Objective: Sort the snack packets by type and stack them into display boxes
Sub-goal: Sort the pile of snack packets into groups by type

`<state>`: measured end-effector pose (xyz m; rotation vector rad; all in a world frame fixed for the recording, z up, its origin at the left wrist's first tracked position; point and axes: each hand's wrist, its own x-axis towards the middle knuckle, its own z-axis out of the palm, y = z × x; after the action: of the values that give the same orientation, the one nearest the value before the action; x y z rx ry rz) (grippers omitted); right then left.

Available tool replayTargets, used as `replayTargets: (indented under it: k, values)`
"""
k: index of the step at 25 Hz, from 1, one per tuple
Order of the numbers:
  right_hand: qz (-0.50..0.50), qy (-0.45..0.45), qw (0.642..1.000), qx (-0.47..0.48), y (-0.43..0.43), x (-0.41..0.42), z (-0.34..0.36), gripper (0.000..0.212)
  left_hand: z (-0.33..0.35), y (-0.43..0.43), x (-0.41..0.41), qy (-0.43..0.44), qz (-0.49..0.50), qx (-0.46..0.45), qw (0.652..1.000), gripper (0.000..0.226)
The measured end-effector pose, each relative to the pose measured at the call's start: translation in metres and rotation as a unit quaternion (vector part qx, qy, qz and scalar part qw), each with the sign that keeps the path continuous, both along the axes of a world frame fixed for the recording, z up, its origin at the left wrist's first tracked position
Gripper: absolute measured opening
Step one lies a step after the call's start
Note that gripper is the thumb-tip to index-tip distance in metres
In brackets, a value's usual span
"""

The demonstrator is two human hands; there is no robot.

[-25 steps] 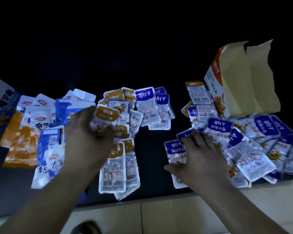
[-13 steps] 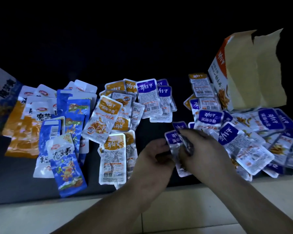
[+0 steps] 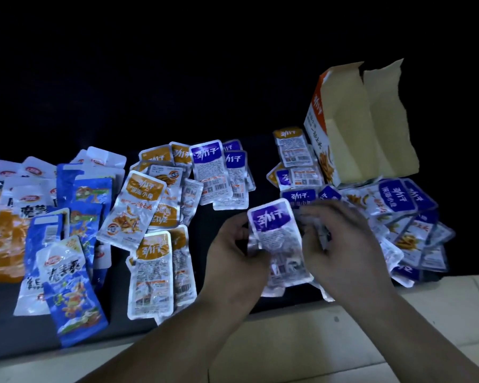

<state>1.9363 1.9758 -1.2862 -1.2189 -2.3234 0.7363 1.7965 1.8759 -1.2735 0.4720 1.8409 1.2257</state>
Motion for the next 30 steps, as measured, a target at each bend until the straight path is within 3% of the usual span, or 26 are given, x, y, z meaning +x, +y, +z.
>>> replayTargets:
  k: [2,4,7,12,16,18,20,22,26,30]
  values:
    - [-0.018,-0.114,0.99,0.086,0.013,-0.007,-0.008,0.055,-0.001,-0.007,-0.012,0.023,0.023,0.002,0.999,0.051]
    - [-0.017,-0.216,0.973,0.085,0.017,-0.016,-0.015,0.075,0.004,-0.013,-0.028,0.053,0.044,0.018,0.997,0.054]
    - [-0.015,-0.261,0.959,0.111,0.014,-0.022,-0.023,0.083,0.008,-0.011,-0.053,0.067,0.07,0.044,0.994,0.052]
    - [-0.013,-0.182,0.977,0.11,0.013,-0.03,-0.016,0.078,-0.007,0.0,-0.078,0.1,-0.03,0.031,0.994,0.066]
    - [-0.038,0.021,0.998,-0.052,0.006,-0.039,0.009,0.06,-0.015,-0.021,-0.078,0.179,-0.107,-0.002,0.978,0.067]
    - [-0.047,0.102,0.991,-0.074,0.0,-0.049,0.024,0.056,-0.02,-0.03,-0.078,0.196,-0.105,-0.016,0.975,0.066]
    - [-0.052,0.169,0.967,-0.183,-0.006,-0.063,0.028,0.053,-0.022,-0.032,-0.078,0.171,-0.086,-0.001,0.981,0.062]
    - [-0.045,0.139,0.956,-0.253,-0.015,-0.072,0.019,0.051,-0.018,-0.033,-0.075,0.136,-0.035,0.014,0.99,0.056]
    - [-0.025,0.008,0.981,-0.19,-0.038,-0.071,-0.003,0.046,-0.015,-0.048,-0.068,0.131,-0.035,0.006,0.991,0.053]
    - [-0.032,0.024,0.96,-0.277,-0.05,-0.072,0.001,0.066,-0.016,-0.053,-0.058,0.142,-0.085,0.015,0.986,0.06]
